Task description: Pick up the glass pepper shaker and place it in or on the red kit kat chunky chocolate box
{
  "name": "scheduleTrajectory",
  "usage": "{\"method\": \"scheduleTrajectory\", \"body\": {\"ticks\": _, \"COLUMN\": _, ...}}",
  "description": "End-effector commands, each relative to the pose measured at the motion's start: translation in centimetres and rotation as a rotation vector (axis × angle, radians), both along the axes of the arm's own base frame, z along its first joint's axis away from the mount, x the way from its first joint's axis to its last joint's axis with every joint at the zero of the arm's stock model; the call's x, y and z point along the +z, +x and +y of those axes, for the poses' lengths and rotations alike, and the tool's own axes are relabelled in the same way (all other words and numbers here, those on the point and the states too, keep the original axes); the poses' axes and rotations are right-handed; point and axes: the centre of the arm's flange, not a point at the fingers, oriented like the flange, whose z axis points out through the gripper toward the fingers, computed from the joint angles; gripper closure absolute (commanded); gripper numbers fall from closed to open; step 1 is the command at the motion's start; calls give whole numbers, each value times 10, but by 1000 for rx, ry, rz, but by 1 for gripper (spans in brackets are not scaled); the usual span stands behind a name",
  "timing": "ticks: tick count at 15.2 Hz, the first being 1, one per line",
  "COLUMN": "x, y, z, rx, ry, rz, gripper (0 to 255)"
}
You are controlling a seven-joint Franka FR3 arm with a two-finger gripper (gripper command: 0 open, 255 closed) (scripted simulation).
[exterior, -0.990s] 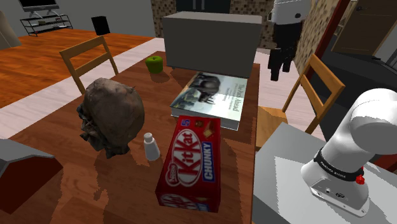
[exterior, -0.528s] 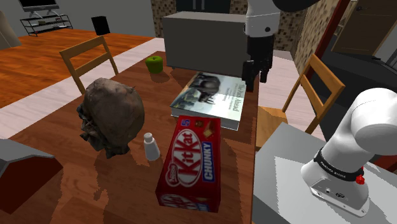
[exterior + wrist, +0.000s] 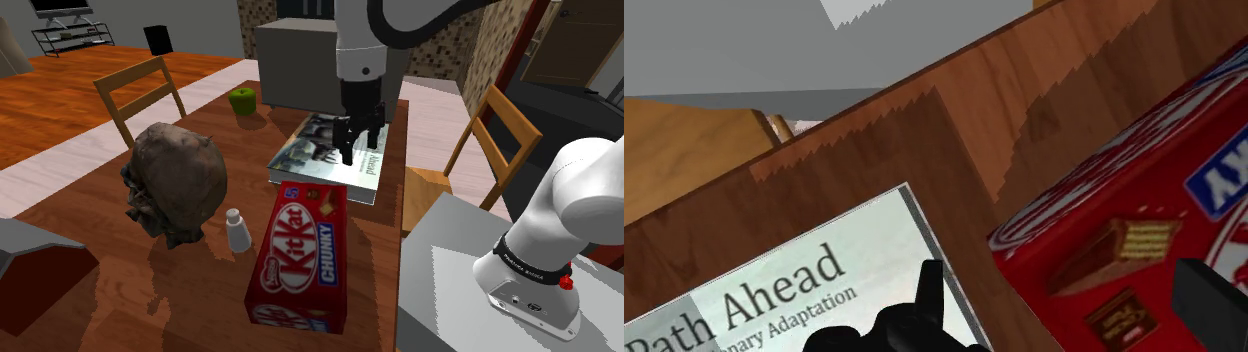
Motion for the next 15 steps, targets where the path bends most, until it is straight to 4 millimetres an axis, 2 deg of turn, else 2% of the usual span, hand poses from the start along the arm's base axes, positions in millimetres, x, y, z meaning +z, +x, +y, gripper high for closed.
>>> {"method": "scheduleTrajectory", "body": {"ticks": 1, "x": -4, "y": 14, "z": 23, "rx": 2, "ry": 7, "rz": -2, "gripper": 0}}
{"method": "scheduleTrajectory", "body": {"ticks": 15, "x": -52, "y": 98, "z": 174, "rx": 23, "ry": 48, "rz": -12, "gripper": 0}}
